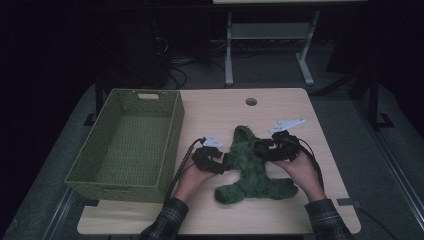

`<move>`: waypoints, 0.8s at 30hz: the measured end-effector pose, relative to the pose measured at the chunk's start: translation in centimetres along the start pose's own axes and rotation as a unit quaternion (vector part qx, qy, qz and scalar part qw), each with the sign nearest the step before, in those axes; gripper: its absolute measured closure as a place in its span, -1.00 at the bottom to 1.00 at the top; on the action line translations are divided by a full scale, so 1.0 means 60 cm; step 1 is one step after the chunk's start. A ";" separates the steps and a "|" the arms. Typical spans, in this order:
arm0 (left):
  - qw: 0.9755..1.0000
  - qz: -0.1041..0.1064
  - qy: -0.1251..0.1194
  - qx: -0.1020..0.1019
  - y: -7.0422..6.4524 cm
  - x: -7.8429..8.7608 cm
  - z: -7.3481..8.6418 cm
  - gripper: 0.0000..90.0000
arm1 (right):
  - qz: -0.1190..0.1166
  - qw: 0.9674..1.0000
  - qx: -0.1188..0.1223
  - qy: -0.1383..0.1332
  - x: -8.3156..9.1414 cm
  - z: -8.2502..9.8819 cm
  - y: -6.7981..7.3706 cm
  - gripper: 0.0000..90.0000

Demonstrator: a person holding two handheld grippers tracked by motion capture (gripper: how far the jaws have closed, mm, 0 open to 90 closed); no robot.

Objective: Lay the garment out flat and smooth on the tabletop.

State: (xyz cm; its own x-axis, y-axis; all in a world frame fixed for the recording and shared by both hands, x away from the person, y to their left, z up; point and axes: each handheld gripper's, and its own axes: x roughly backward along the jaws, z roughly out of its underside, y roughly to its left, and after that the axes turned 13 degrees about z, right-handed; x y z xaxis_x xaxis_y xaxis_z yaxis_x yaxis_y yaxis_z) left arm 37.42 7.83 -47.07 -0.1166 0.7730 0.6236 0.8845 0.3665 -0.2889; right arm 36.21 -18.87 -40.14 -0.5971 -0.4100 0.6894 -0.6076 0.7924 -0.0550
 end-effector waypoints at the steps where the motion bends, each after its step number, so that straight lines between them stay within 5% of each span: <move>1: 1.000 0.000 0.001 -0.003 0.001 -0.002 -0.001 -0.16 | 0.000 1.000 -0.003 0.002 -0.004 0.000 -0.001 0.03; 8: 1.000 0.001 0.005 -0.017 -0.003 -0.002 -0.005 0.45 | -0.007 1.000 -0.009 0.010 -0.017 0.004 -0.011 0.62; 11: 1.000 0.006 -0.004 -0.012 -0.008 0.006 -0.010 0.69 | -0.008 1.000 -0.011 0.003 -0.011 0.008 -0.016 0.72; 19: 0.999 -0.016 -0.027 -0.026 -0.028 0.058 -0.033 0.74 | -0.003 0.999 -0.017 -0.027 0.035 0.028 -0.035 0.80; 24: 0.999 -0.008 -0.024 -0.041 -0.045 0.069 -0.046 0.75 | 0.002 0.999 -0.033 -0.025 0.051 0.065 -0.045 0.82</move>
State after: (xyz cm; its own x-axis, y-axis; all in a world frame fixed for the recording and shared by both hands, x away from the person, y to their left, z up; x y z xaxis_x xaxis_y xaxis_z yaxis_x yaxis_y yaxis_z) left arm 35.80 8.63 -41.70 -0.1500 0.7919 0.5919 0.9162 0.3363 -0.2178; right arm 33.95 -24.04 -40.70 -0.6257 -0.4279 0.6522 -0.5707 0.8211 -0.0087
